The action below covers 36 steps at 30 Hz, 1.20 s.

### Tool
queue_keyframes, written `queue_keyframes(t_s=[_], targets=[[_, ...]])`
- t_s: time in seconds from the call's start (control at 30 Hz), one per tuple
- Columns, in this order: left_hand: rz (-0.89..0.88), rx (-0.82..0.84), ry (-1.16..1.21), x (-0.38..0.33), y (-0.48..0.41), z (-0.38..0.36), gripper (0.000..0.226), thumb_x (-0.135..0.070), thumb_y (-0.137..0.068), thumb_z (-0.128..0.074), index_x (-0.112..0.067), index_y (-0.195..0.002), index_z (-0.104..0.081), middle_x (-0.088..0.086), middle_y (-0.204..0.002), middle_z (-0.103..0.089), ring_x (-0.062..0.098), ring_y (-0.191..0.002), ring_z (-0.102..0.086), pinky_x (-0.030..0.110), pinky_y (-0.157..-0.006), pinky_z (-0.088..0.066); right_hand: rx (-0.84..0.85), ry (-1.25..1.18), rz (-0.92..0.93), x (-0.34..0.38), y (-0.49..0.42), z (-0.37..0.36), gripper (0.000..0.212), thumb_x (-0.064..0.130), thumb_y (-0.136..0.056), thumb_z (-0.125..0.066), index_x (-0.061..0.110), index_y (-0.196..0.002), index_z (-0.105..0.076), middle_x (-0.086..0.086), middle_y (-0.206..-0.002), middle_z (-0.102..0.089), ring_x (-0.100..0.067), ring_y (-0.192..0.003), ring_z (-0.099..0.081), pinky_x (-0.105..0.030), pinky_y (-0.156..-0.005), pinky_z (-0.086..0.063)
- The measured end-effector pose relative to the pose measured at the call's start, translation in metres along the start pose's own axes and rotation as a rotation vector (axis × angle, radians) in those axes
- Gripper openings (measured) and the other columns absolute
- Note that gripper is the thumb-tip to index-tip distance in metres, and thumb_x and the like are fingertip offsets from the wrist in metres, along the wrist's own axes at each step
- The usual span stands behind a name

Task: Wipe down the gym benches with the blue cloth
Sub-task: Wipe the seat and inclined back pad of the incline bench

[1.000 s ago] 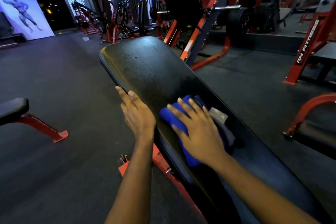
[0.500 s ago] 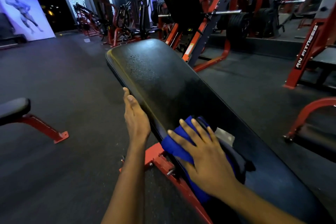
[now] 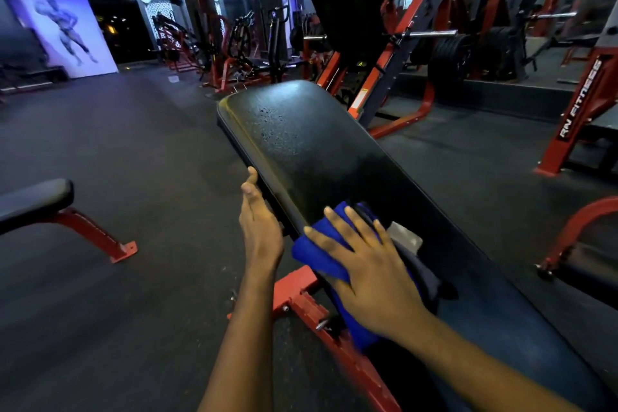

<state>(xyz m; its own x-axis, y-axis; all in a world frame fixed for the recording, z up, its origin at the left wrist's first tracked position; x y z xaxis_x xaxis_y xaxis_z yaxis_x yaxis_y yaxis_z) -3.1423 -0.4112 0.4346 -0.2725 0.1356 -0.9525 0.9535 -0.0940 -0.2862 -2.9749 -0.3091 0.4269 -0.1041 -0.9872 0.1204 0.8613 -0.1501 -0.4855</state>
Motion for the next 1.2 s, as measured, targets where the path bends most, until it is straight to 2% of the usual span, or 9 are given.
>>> queue_keyframes(t_s=[0.2,0.3,0.33,0.43,0.57,0.7,0.93,1.07,1.2], targets=[[0.016,-0.05,-0.058,0.002,-0.001,0.0,0.059,-0.09,-0.078,-0.016,-0.066,-0.122,-0.048,-0.003,-0.14,-0.055,0.027,-0.127,-0.054,0.059,-0.104,-0.042,-0.037,-0.052,-0.229,-0.044,-0.103,0.0,0.055,0.06,-0.096,-0.029,0.049,-0.15,-0.026,0.009,-0.163,-0.021,-0.019,-0.151,-0.014,-0.055,-0.118,-0.02],[-0.027,-0.091,-0.102,-0.016,0.004,-0.001,0.059,-0.062,-0.099,-0.014,-0.036,-0.141,-0.046,0.003,-0.145,-0.05,0.025,-0.133,-0.047,0.04,-0.113,-0.033,-0.083,-0.026,-0.227,-0.037,-0.077,0.003,0.056,0.059,-0.096,-0.025,0.046,-0.151,-0.024,0.006,-0.163,-0.021,-0.022,-0.151,-0.015,-0.053,-0.119,-0.02],[-0.04,-0.102,-0.152,-0.018,0.004,-0.004,0.055,-0.053,-0.102,-0.013,-0.03,-0.143,-0.042,0.005,-0.147,-0.049,0.026,-0.133,-0.046,0.032,-0.109,-0.032,-0.089,-0.021,-0.213,-0.033,-0.058,0.004,0.057,0.058,-0.096,-0.024,0.046,-0.152,-0.022,0.007,-0.163,-0.02,-0.022,-0.151,-0.014,-0.052,-0.119,-0.019],[-0.009,-0.113,-0.268,-0.018,0.001,-0.018,0.048,-0.046,-0.105,-0.015,-0.027,-0.145,-0.03,0.012,-0.145,-0.047,0.035,-0.124,-0.05,0.038,-0.098,-0.036,-0.059,-0.032,-0.234,-0.041,-0.017,0.002,0.057,0.06,-0.097,-0.023,0.049,-0.152,-0.016,0.01,-0.164,-0.016,-0.018,-0.152,-0.01,-0.05,-0.12,-0.015],[0.019,-0.161,-0.308,-0.013,0.001,-0.021,0.044,-0.049,-0.103,-0.017,-0.031,-0.142,-0.024,0.022,-0.118,-0.062,0.041,-0.101,-0.059,0.046,-0.088,-0.044,-0.075,-0.05,-0.363,-0.094,-0.06,0.004,0.055,0.061,-0.096,-0.03,0.049,-0.149,-0.026,0.01,-0.163,-0.02,-0.017,-0.151,-0.012,-0.057,-0.117,-0.018],[0.04,-0.183,-0.28,-0.01,0.01,-0.016,0.042,-0.042,-0.105,-0.022,-0.031,-0.146,-0.025,0.007,-0.092,-0.061,0.031,-0.09,-0.057,0.036,-0.076,-0.037,-0.06,-0.131,-0.472,-0.141,-0.083,0.002,0.053,0.058,-0.098,-0.037,0.049,-0.149,-0.026,0.01,-0.163,-0.019,-0.017,-0.151,-0.01,-0.057,-0.119,-0.013],[-0.003,-0.198,-0.281,-0.018,0.013,-0.016,0.047,-0.036,-0.106,-0.026,-0.041,-0.153,-0.021,0.014,-0.127,-0.062,0.034,-0.114,-0.056,0.035,-0.088,-0.04,-0.098,-0.097,-0.663,-0.17,0.02,0.01,0.055,0.059,-0.098,-0.033,0.046,-0.151,-0.024,0.007,-0.163,-0.02,-0.02,-0.151,-0.012,-0.056,-0.118,-0.017],[-0.002,-0.211,-0.254,-0.015,0.013,-0.016,0.047,-0.038,-0.106,-0.026,-0.044,-0.152,-0.021,0.012,-0.107,-0.065,0.026,-0.095,-0.06,0.033,-0.08,-0.041,-0.073,-0.072,-0.774,-0.177,0.052,0.006,0.054,0.057,-0.099,-0.033,0.045,-0.151,-0.024,0.005,-0.163,-0.02,-0.022,-0.151,-0.013,-0.057,-0.118,-0.015],[-0.021,-0.232,-0.252,-0.017,0.013,-0.014,0.046,-0.038,-0.106,-0.026,-0.045,-0.151,-0.023,0.008,-0.091,-0.062,0.024,-0.082,-0.059,0.035,-0.074,-0.042,-0.094,-0.084,-0.699,-0.172,-0.017,0.005,0.052,0.051,-0.1,-0.036,0.041,-0.151,-0.03,-0.001,-0.162,-0.025,-0.028,-0.148,-0.021,-0.055,-0.118,-0.018]])
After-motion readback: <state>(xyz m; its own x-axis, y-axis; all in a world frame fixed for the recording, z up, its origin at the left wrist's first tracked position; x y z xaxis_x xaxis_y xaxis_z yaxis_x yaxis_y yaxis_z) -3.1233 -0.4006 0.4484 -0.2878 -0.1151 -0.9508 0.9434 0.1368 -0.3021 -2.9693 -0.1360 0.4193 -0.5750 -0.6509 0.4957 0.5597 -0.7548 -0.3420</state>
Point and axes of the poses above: each hand's wrist, its own y-axis away from the middle knuckle, its own z-axis out of the back of the hand, x = y × z, the point moved 10 cm from there along -y, towards the middle knuckle
